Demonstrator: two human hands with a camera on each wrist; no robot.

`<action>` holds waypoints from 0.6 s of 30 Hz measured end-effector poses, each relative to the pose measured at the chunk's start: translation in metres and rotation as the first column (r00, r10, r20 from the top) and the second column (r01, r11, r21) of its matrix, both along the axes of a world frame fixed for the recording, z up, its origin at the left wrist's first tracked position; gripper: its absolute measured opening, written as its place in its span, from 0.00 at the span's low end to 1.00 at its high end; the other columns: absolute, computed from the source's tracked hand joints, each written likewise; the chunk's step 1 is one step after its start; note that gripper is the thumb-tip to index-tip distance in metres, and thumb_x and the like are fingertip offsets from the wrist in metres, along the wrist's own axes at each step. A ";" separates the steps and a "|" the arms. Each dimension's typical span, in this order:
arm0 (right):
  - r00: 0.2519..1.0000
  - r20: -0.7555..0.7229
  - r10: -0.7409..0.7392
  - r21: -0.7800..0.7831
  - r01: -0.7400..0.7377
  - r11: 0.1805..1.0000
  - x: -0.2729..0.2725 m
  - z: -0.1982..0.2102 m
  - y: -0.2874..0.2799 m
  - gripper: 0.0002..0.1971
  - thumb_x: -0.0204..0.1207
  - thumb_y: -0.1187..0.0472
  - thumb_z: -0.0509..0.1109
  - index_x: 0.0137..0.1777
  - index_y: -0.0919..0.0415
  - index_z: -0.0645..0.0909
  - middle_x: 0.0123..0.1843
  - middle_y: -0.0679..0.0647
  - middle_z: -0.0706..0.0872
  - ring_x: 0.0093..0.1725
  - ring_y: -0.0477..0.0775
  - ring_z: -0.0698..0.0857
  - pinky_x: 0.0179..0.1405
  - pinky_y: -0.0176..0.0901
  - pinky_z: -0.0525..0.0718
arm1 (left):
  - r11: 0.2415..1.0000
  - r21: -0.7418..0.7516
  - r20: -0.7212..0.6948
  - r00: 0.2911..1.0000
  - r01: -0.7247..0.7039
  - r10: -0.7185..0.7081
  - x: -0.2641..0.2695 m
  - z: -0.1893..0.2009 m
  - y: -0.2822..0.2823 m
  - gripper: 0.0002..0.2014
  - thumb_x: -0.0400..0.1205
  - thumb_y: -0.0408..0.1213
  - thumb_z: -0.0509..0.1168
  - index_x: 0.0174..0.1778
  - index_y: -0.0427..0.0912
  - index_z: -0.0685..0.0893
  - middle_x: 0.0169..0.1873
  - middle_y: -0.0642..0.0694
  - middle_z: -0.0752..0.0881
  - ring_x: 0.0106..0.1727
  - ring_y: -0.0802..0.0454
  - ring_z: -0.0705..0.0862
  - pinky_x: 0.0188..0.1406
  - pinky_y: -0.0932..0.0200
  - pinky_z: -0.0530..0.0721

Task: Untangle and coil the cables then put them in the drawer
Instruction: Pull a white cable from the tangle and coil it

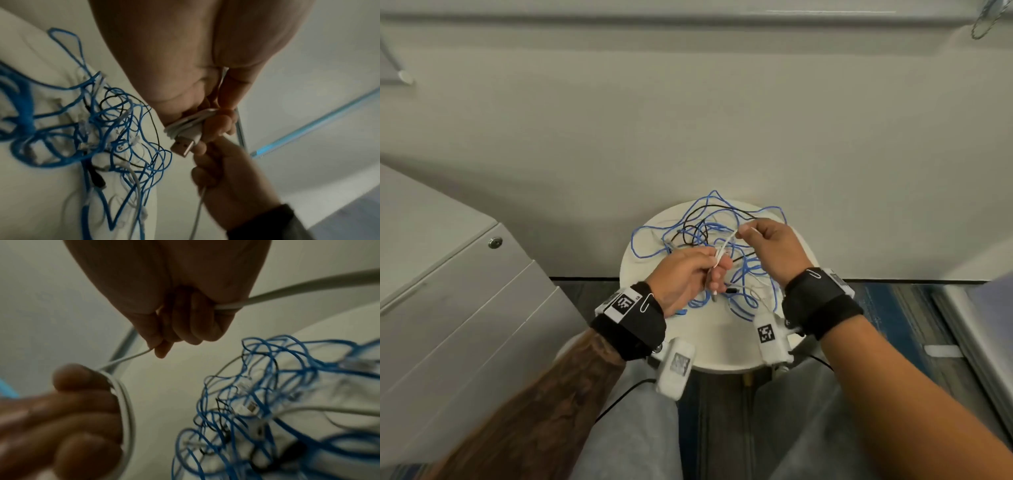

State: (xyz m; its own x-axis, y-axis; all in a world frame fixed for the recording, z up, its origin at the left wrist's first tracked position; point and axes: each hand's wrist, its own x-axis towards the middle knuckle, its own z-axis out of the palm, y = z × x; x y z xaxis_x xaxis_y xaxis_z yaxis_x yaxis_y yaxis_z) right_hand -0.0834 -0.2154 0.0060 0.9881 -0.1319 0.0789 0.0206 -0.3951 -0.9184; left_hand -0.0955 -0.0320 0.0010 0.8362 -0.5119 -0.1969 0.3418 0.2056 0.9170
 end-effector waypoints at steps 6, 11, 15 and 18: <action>0.989 -0.090 0.120 -0.185 -0.135 0.974 -0.004 -0.044 0.018 0.10 0.84 0.54 0.69 0.43 0.57 0.85 0.33 0.50 0.82 0.32 0.46 0.77 0.39 0.44 0.77 | 0.936 -0.315 -0.269 0.960 -0.159 0.073 0.006 -0.013 0.016 0.10 0.85 0.33 0.53 0.48 0.37 0.80 0.31 0.48 0.72 0.30 0.54 0.73 0.48 0.55 0.82; 0.923 -0.165 0.348 -0.373 -0.385 0.844 -0.031 -0.046 0.043 0.11 0.87 0.54 0.64 0.49 0.54 0.86 0.30 0.44 0.80 0.30 0.41 0.77 0.38 0.44 0.76 | 0.832 -0.357 -0.370 0.882 -0.425 0.292 0.017 -0.024 0.026 0.11 0.88 0.33 0.54 0.53 0.34 0.81 0.32 0.47 0.82 0.35 0.52 0.84 0.53 0.54 0.86; 0.902 -0.135 0.411 -0.424 -0.427 0.798 -0.047 -0.040 0.045 0.12 0.86 0.50 0.65 0.53 0.52 0.89 0.41 0.47 0.88 0.40 0.48 0.84 0.45 0.50 0.84 | 0.862 -0.208 -0.251 0.877 -0.462 0.409 0.021 -0.034 0.032 0.11 0.89 0.32 0.55 0.57 0.33 0.81 0.39 0.41 0.86 0.45 0.45 0.85 0.47 0.55 0.88; 0.906 -0.056 0.419 -0.320 -0.414 0.852 -0.054 -0.024 0.042 0.11 0.84 0.53 0.69 0.44 0.55 0.88 0.32 0.43 0.85 0.33 0.41 0.80 0.37 0.38 0.79 | 0.890 -0.084 -0.116 0.892 -0.448 0.438 0.018 -0.034 0.030 0.10 0.89 0.30 0.56 0.55 0.33 0.82 0.37 0.42 0.87 0.41 0.46 0.86 0.47 0.54 0.88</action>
